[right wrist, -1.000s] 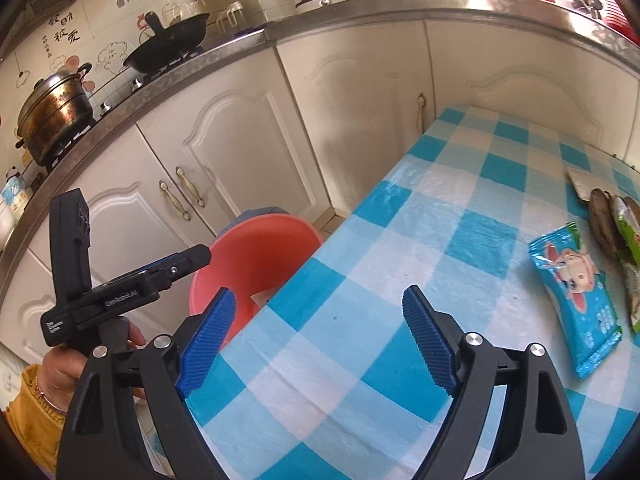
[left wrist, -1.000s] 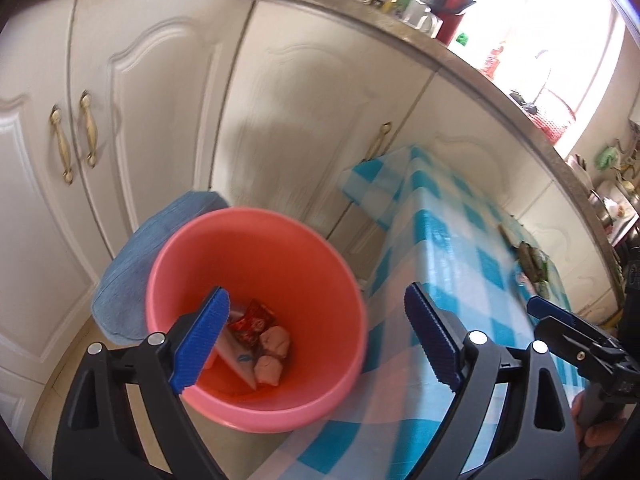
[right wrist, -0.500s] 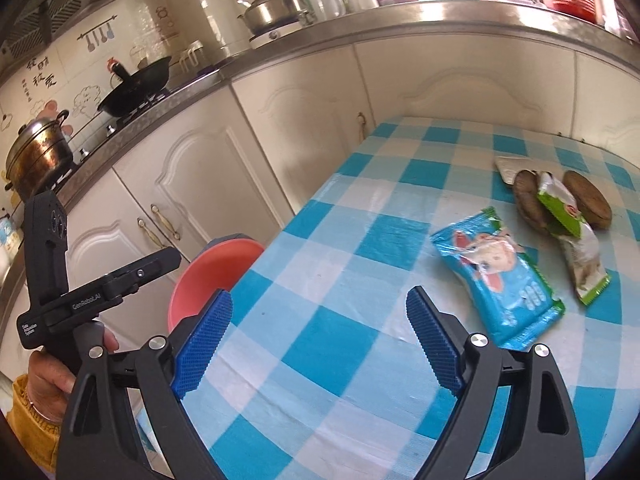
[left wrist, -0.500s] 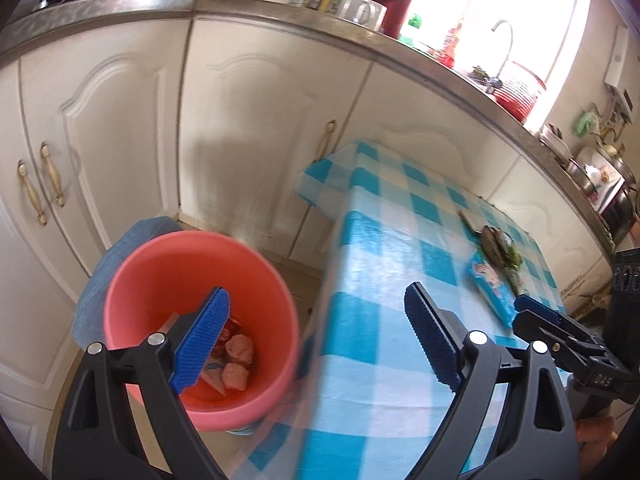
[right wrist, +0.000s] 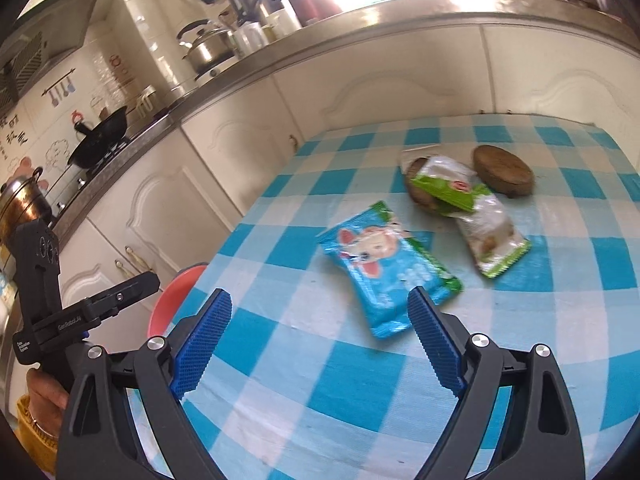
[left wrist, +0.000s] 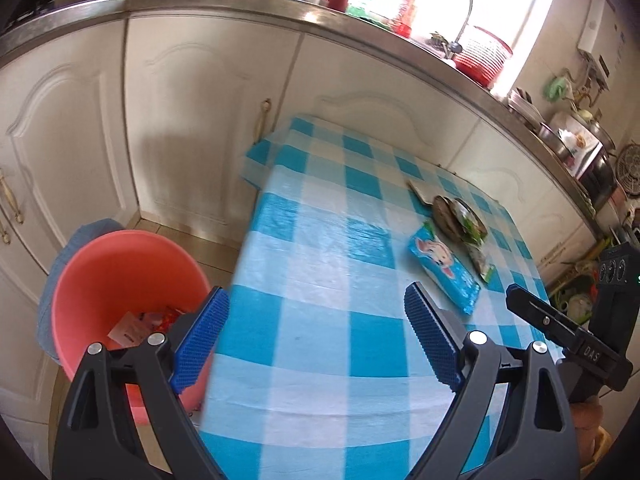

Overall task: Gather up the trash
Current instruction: 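Return both open tools over the table toward the remaining trash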

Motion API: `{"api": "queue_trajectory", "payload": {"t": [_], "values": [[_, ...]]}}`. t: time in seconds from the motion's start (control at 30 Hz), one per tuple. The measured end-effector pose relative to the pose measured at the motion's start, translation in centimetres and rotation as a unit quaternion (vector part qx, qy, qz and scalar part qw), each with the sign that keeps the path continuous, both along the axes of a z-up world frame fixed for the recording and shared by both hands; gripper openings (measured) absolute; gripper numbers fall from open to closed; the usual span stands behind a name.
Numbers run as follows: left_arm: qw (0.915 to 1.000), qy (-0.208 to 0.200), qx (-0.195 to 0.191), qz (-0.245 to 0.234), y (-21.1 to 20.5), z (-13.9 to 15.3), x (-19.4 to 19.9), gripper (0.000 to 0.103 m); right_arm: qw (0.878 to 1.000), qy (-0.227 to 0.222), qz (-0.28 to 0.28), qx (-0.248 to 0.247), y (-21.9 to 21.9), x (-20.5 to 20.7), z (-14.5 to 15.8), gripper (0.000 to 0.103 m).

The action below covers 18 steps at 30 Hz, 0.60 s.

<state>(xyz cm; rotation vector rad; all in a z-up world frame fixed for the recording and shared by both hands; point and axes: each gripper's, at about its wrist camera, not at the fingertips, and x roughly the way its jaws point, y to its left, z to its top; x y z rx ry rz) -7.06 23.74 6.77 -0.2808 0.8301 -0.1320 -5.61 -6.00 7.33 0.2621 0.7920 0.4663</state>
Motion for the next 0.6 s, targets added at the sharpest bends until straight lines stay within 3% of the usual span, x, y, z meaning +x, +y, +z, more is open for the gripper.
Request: {"api": "queue_trajectory", "payload": {"t": [0.3, 0.6], "values": [[0.9981, -0.006, 0.018, -0.059, -5.4, 0.5, 1.6, 0.09, 0.998, 0.009, -0.056, 0.01, -5.9, 0.4, -0.6, 0.089], [0.9897, -0.026, 0.034, -0.136, -12.5, 1.1, 4.5, 0.09, 0.993, 0.019, -0.118, 0.01, -11.7, 1.3, -1.2, 0.089]]}}
